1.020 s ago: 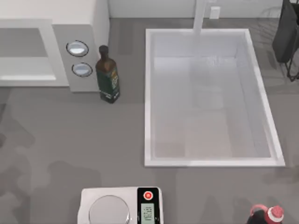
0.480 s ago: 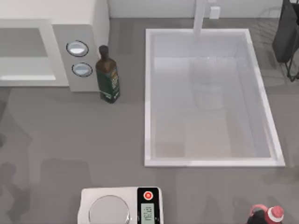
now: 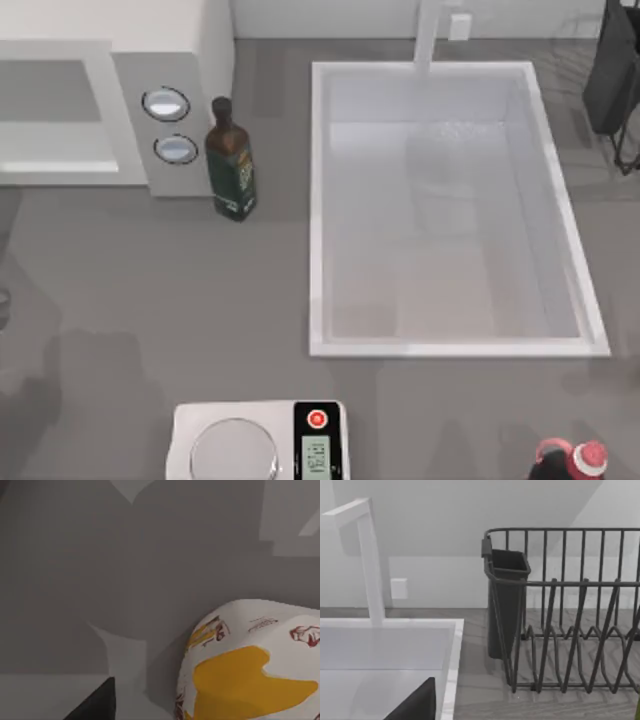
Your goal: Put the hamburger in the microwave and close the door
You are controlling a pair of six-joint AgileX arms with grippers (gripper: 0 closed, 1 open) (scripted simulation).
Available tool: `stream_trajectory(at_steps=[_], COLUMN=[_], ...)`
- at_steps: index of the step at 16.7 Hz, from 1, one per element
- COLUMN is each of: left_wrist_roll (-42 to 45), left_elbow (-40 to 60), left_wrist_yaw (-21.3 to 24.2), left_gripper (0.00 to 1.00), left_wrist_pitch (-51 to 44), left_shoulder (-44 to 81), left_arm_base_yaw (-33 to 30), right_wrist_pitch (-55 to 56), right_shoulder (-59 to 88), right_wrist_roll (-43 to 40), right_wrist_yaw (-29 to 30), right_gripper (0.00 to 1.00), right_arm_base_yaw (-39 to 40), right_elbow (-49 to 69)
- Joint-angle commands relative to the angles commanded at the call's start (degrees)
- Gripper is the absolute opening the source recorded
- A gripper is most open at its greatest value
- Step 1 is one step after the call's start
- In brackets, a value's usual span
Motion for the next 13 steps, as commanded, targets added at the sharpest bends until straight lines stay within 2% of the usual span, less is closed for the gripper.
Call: stream_trajectory(at_steps=[4, 9, 13], left_wrist_roll=[0.1, 0.2, 0.2], left_elbow=[-3.6, -3.9, -3.9], left_wrist_yaw=[0.0, 0.0, 0.0], left_gripper=[1.0, 1.0, 0.7], left_wrist_pitch=[7.6, 8.2, 8.2], left_shoulder=[3.9, 4.2, 4.2], left_arm_base_yaw=[0.1, 0.1, 0.1], right_wrist_pitch=[0.0, 0.0, 0.0], right_shoulder=[0.0, 0.0, 0.0], right_wrist_roll=[0.0, 0.0, 0.0], right_wrist_yaw=[0.0, 0.0, 0.0], right_gripper=[1.0, 1.0, 1.0], right_arm_base_yaw=[0.0, 0.0, 0.0], right_elbow=[0.0, 0.0, 0.0])
